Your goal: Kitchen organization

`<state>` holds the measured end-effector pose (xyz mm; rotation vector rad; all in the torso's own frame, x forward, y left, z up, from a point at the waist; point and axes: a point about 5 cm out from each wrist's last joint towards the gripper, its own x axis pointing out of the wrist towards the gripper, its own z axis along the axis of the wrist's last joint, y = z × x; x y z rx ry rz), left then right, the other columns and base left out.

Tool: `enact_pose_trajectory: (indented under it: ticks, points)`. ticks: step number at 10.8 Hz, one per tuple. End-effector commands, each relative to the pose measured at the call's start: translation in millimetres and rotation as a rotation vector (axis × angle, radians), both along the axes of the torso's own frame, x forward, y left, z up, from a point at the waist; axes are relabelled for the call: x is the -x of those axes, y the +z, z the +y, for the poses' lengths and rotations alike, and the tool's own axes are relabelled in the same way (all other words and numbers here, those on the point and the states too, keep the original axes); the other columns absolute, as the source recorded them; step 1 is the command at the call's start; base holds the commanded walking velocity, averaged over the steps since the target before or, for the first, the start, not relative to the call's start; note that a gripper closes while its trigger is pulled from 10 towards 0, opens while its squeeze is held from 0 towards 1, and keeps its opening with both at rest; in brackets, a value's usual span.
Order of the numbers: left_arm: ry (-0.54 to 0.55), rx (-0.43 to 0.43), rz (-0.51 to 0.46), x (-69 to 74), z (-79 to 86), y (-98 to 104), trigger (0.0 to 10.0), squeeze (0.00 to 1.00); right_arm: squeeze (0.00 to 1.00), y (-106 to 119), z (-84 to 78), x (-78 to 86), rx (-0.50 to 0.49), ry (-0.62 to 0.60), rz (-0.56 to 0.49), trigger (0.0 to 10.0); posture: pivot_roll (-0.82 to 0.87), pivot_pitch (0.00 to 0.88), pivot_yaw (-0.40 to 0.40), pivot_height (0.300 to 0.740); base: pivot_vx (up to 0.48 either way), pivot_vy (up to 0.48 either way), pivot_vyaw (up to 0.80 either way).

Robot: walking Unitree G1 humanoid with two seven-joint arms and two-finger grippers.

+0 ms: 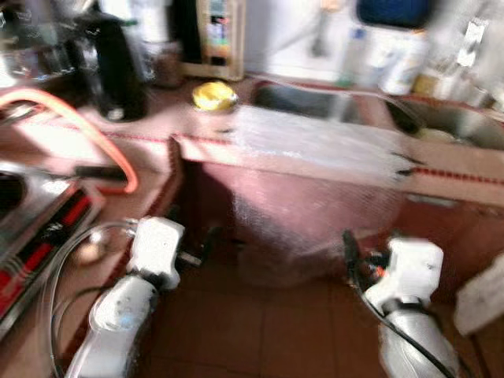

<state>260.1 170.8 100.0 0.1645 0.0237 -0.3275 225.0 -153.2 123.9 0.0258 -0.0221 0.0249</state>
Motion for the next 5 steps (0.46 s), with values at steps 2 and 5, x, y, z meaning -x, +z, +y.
enact_pose_trajectory:
  ticks: [2, 5]
  points:
    - [-0.057, 0.024, -0.025, -2.9, -15.9, 5.9, 10.0, 0.0, 0.0, -0.9, -13.5, 3.3, 0.024, -0.039, 0.012, 10.0, 0.09, 0.0, -0.034, 0.74, 0.337, 0.0, 0.0]
    - [-0.062, 0.03, -0.018, -2.0, -17.3, 3.8, 10.0, 0.0, 0.0, -0.8, -13.8, 2.8, 0.024, -0.036, 0.016, 10.0, 0.09, 0.0, -0.038, 0.74, 0.337, 0.0, -0.21]
